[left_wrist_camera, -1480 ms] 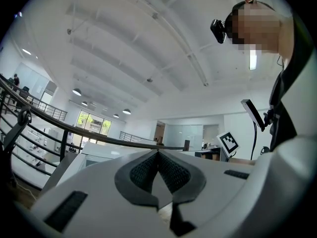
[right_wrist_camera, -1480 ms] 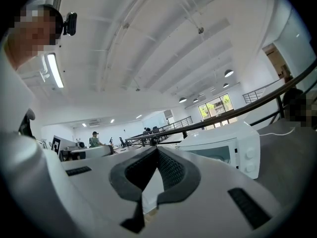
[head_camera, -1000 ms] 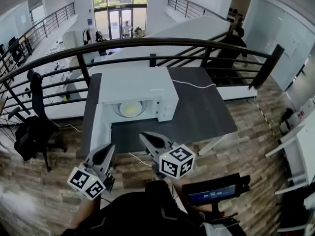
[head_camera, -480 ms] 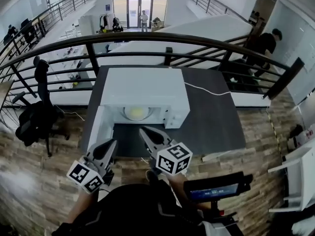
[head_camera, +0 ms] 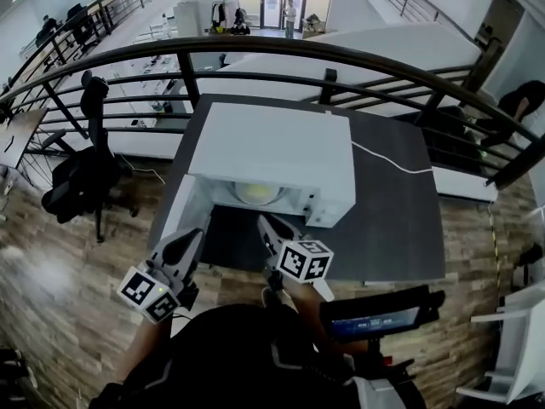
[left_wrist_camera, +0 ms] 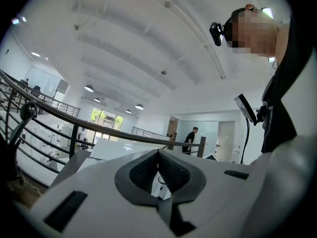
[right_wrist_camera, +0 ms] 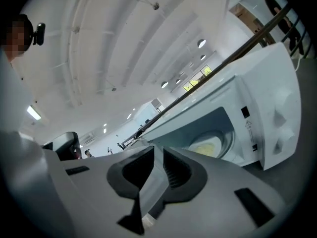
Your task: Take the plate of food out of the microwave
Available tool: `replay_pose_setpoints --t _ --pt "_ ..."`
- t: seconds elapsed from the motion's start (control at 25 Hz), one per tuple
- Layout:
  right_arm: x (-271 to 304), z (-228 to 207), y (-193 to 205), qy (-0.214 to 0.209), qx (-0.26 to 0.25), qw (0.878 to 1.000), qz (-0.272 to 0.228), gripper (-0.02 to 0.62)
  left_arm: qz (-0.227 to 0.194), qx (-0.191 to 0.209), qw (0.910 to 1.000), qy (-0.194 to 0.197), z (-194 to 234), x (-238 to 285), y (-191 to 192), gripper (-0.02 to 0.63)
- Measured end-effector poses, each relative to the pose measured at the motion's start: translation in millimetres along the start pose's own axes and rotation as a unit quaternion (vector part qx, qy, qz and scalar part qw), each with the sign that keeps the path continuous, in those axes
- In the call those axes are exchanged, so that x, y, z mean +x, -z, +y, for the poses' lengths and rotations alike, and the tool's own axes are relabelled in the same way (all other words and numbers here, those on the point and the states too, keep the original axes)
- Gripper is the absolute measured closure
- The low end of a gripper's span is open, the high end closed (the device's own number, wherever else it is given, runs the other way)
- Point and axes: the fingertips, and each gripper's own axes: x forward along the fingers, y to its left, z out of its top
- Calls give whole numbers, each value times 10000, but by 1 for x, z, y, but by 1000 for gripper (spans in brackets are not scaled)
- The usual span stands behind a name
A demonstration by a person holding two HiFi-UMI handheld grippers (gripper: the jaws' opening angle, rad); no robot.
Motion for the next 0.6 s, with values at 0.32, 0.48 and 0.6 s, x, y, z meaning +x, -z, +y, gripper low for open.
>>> replay_pose_setpoints --t 0.32,0.48,0.6 --pt "33 -68 35 446 1399 9890 162 485 -23 -22 9993 -366 21 9 7 601" --pt "44 -100 55 719 2107 9747 185 424 -27 32 9989 -469 25 10 7 601" --pt "53 -116 66 848 2446 9658 171 411 35 89 9986 -523 26 12 8 601"
